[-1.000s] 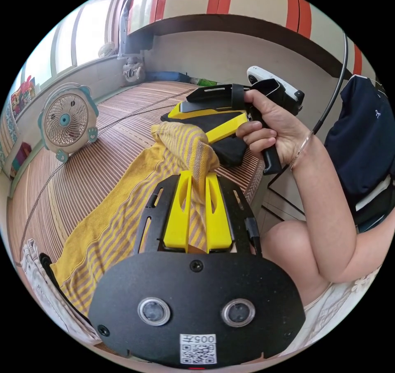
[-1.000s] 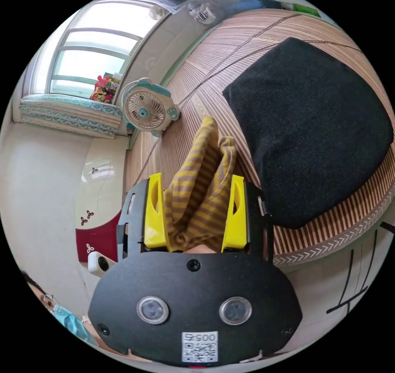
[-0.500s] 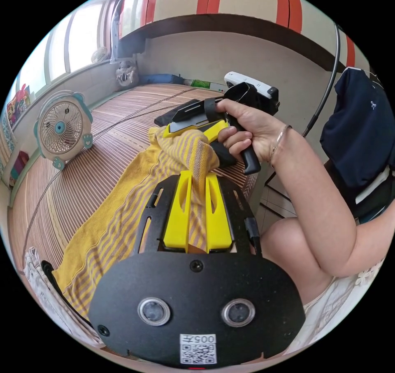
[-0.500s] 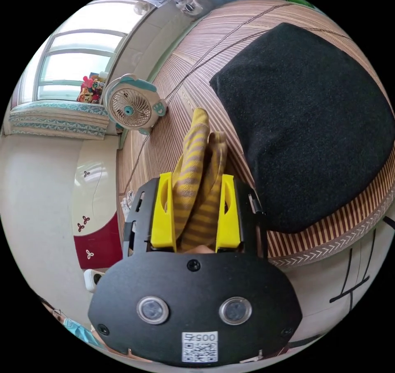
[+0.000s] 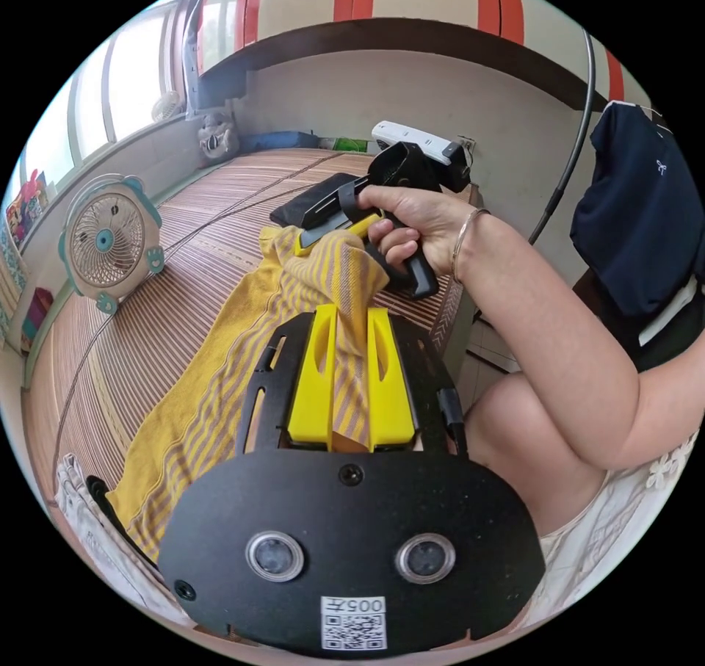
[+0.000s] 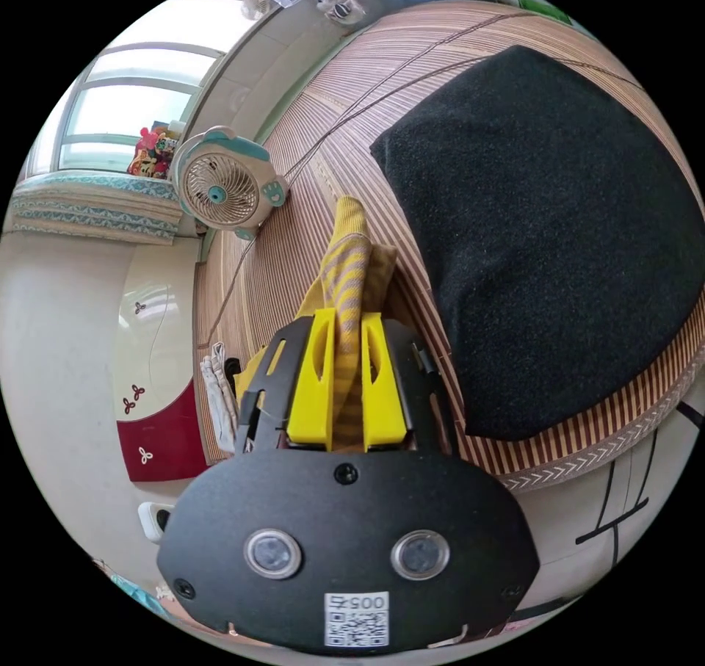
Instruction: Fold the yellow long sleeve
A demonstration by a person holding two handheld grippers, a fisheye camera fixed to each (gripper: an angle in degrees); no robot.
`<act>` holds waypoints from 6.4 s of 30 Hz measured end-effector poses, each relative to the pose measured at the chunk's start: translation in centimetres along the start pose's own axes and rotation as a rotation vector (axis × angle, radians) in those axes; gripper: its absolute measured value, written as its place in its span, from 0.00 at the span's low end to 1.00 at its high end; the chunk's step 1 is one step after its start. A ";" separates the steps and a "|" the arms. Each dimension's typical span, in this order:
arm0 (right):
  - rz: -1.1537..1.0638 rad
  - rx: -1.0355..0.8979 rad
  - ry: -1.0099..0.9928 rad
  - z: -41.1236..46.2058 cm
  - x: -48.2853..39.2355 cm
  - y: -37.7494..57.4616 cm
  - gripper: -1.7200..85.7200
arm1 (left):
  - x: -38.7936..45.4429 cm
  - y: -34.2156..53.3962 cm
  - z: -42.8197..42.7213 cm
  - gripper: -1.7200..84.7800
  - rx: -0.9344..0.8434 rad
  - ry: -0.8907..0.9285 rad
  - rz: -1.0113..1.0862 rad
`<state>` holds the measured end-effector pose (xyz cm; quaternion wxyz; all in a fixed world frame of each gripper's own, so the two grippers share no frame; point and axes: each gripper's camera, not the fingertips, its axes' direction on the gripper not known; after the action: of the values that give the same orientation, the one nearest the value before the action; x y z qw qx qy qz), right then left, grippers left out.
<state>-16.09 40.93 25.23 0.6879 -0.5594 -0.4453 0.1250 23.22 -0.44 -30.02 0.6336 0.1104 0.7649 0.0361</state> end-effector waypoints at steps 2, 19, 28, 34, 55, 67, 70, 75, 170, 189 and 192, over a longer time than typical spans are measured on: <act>-0.012 0.026 0.000 -0.8 -0.3 0.3 0.03 | 0.1 0.0 -0.5 0.10 0.011 -0.002 0.020; -0.054 0.199 -0.063 -8.7 -1.8 3.5 0.03 | -4.4 -0.5 4.7 0.04 -0.407 -0.127 -0.132; -0.110 0.352 -0.102 -16.2 -4.1 7.8 0.03 | -2.6 -4.7 10.3 0.02 -0.355 -0.083 -0.131; -0.149 0.398 -0.074 -17.6 -8.0 10.2 0.03 | -0.6 -6.1 11.0 0.01 -0.339 -0.127 -0.122; -0.431 0.352 0.084 -11.0 -30.8 15.6 0.03 | -14.7 3.7 -3.7 0.01 -0.152 -0.392 -0.655; -0.600 0.229 0.305 3.4 -44.8 18.9 0.03 | -17.3 9.3 -7.6 0.01 -0.183 -0.489 -0.780; -0.649 0.095 0.426 10.9 -47.2 19.3 0.04 | -18.7 10.7 -8.3 0.01 -0.176 -0.458 -0.847; -0.702 -0.130 0.584 20.6 -49.1 19.4 0.08 | -20.0 11.7 -8.7 0.01 -0.169 -0.432 -0.892; -1.248 -0.491 0.430 14.2 -46.8 30.5 0.06 | -18.3 9.4 -0.1 0.10 -0.196 -0.314 -0.754; -0.576 0.305 0.146 -12.2 -26.5 25.8 0.02 | -6.5 16.4 -6.4 0.10 -0.036 -0.189 -0.806; -0.619 0.239 0.212 -10.7 -26.6 25.5 0.01 | -6.3 15.8 -5.8 0.10 -0.075 -0.157 -0.787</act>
<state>-14.90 24.81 -9.57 0.7963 -0.3231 -0.5022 -0.0970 20.59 14.11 -19.77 0.6591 -0.2118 0.6962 -0.1898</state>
